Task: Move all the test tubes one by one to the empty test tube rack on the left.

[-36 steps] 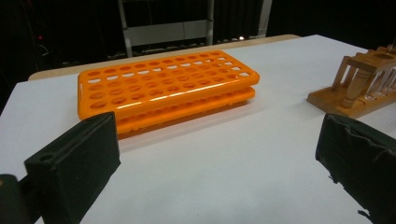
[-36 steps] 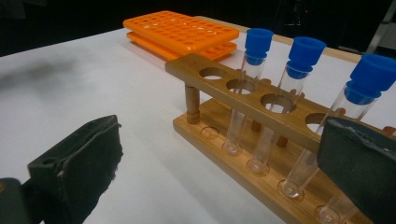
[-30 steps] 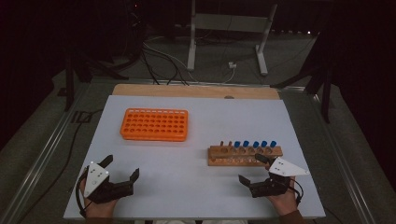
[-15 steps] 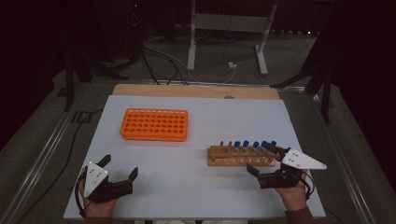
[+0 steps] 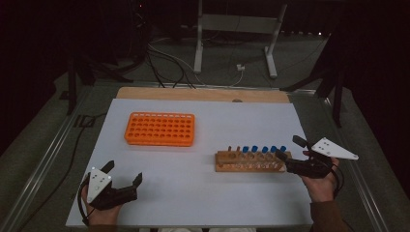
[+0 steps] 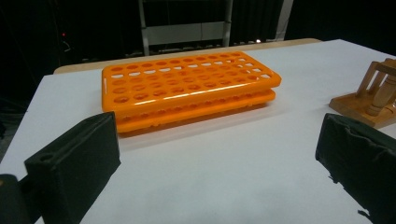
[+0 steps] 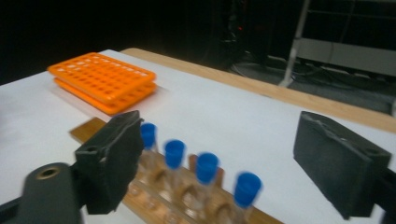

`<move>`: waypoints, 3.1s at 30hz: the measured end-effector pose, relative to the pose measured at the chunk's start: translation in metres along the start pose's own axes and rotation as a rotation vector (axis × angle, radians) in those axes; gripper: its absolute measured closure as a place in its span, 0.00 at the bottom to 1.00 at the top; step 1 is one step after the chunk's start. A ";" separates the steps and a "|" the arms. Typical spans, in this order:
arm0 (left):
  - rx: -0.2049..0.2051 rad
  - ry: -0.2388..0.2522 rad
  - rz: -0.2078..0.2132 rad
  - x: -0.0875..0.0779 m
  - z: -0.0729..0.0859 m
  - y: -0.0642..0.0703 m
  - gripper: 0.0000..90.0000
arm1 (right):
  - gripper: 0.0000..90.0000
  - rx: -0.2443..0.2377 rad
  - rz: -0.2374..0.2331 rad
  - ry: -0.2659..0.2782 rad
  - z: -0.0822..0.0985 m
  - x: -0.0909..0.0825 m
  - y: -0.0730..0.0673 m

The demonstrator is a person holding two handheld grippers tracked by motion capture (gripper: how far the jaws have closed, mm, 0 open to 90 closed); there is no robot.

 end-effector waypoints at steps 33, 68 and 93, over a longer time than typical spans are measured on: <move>-0.020 -0.006 -0.032 0.000 0.001 -0.007 0.01 | 0.83 0.016 0.040 -0.157 0.055 0.015 0.016; -0.015 -0.025 -0.022 0.005 0.004 -0.005 0.01 | 0.86 0.007 0.012 -0.071 -0.020 -0.006 0.003; 0.000 0.030 0.300 0.101 -0.097 0.092 0.01 | 0.86 0.045 -0.194 -0.089 -0.031 0.018 -0.044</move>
Point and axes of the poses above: each handheld gripper's, and its own axes: x roughly forward along the jaws, z roughly out of its underside, y roughly to its right, the point moved 7 cm from there along x, roughly forward along the jaws, and after that the axes turned 9 degrees about y, right-handed, at the moved point
